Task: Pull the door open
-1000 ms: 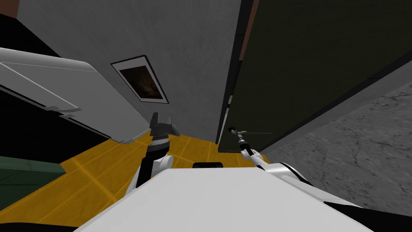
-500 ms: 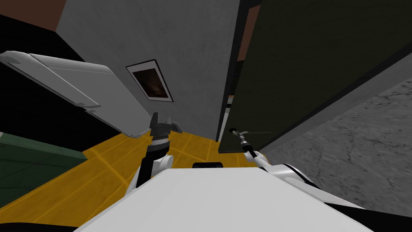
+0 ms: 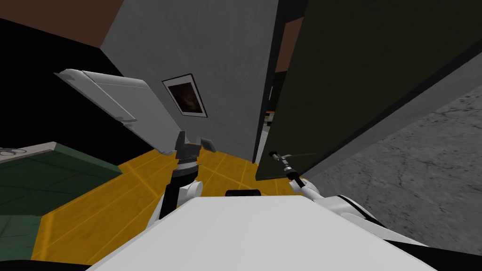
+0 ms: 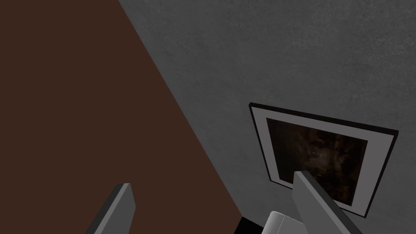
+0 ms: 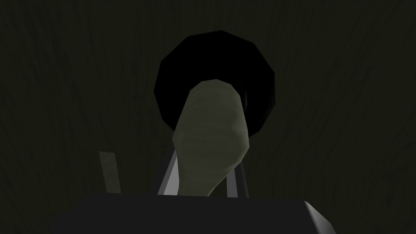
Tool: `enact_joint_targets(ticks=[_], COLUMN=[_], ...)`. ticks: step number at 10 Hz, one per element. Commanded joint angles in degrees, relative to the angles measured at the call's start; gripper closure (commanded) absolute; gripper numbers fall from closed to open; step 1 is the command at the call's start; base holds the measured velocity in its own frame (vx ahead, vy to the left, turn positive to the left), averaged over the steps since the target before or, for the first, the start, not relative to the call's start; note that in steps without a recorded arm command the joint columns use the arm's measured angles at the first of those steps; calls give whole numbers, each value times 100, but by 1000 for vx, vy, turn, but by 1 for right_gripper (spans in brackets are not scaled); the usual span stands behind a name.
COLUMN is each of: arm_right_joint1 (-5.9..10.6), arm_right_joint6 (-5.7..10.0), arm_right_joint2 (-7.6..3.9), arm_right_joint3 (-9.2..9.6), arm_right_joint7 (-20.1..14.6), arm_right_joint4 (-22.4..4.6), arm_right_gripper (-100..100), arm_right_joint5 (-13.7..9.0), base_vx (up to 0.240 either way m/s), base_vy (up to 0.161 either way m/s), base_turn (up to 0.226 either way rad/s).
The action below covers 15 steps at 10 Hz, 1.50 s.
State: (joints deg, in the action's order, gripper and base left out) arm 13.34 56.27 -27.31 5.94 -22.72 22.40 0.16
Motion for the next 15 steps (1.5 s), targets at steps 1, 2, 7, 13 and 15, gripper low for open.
enact_joint_targets(ticks=[1,2,7,13,15], arm_right_joint1=[0,9,52,111,127], arm_right_joint6=[0,23,51,88,98], arm_right_joint2=[0,-5,-24,-49,-55], arm_right_joint3=[0,176,551,1055,1196], arm_right_joint7=[0,-24,-43,-67,-74], arm_right_joint4=[0,40,147,290,330], arm_right_gripper=[100,100,100,100,100], arm_right_joint5=[0,-41,-143,-280,-318], base_vx=[-71,-139,-151,-111,-171], base_vy=[-32,-48,-74,-101,-182], base_turn=[21,39,30,37,54])
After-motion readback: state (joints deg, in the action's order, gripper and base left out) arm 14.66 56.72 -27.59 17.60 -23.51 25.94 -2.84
